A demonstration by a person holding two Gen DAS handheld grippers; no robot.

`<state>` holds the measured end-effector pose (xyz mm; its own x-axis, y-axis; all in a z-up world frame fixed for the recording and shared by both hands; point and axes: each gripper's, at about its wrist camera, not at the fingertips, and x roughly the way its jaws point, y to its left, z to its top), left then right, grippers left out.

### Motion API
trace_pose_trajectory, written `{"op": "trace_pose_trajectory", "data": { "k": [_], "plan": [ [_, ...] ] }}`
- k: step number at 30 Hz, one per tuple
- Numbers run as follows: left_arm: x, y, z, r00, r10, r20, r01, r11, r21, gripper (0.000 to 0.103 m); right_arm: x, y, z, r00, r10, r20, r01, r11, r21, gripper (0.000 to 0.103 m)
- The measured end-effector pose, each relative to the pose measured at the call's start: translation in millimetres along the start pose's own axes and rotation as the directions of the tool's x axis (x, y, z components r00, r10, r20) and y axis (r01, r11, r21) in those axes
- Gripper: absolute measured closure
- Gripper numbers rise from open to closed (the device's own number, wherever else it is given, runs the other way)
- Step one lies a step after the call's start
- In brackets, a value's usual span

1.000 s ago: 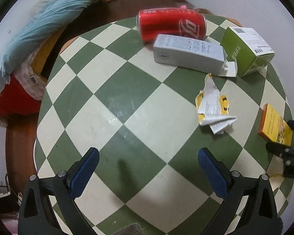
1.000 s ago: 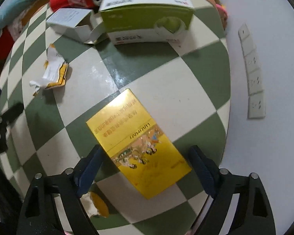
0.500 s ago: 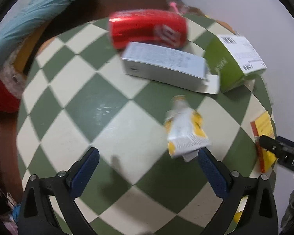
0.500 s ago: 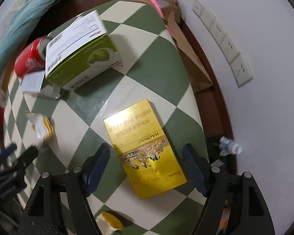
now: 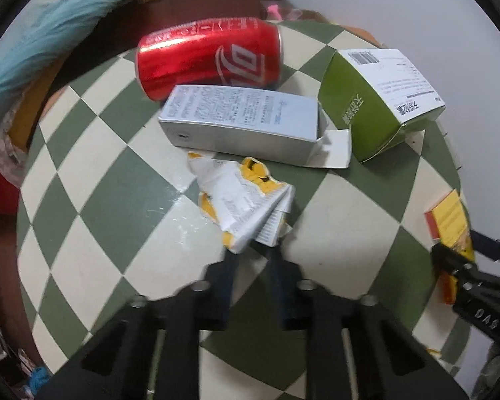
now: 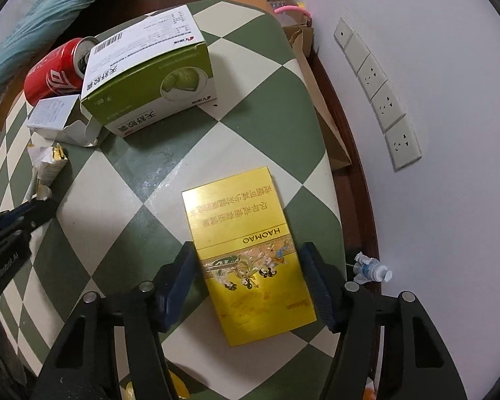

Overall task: Collect trash
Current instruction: 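Grasp the yellow box with the right tool while the left tool grasps the paper wrapper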

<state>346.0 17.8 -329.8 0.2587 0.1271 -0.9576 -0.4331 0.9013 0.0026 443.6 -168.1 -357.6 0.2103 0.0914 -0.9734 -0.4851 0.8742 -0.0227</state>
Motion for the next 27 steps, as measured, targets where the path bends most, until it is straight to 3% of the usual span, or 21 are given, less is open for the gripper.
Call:
{"op": "trace_pose_trajectory", "data": {
  "k": [8, 13, 18, 19, 21, 22, 27],
  "plan": [
    [-20, 10, -16, 0.998, 0.020, 0.065, -0.022, 1.000, 0.021, 0.100, -10, 1, -10, 0.999, 0.041, 0.023, -0.041, 0.999, 0.032, 0.039],
    [-51, 33, -27, 0.994, -0.044, 0.100, 0.052, 0.996, -0.073, 0.100, -21, 1, -13, 0.997, 0.064, 0.043, -0.067, 0.996, 0.058, 0.039],
    [-50, 74, -18, 0.989, -0.128, 0.074, 0.139, 0.974, -0.177, 0.096, -20, -2, -4, 0.996, 0.075, 0.051, -0.080, 0.992, 0.097, 0.039],
    [-48, 78, -15, 0.988, -0.134, 0.072, 0.146, 0.972, -0.187, 0.089, -18, -2, -1, 0.996, 0.079, 0.048, -0.084, 0.991, 0.108, 0.039],
    [-43, 82, -7, 0.988, -0.141, 0.060, 0.150, 0.971, -0.189, 0.044, -16, -2, 5, 0.995, 0.085, 0.047, -0.091, 0.988, 0.125, 0.039],
    [-41, 82, -2, 0.988, -0.145, 0.062, 0.154, 0.970, -0.187, 0.011, -14, -1, 8, 0.995, 0.086, 0.045, -0.091, 0.988, 0.128, 0.039],
    [-32, 66, 10, 0.995, -0.091, 0.052, 0.096, 0.989, -0.110, 0.009, -13, 1, 20, 0.996, 0.075, 0.046, -0.081, 0.987, 0.137, 0.039]
  ]
}}
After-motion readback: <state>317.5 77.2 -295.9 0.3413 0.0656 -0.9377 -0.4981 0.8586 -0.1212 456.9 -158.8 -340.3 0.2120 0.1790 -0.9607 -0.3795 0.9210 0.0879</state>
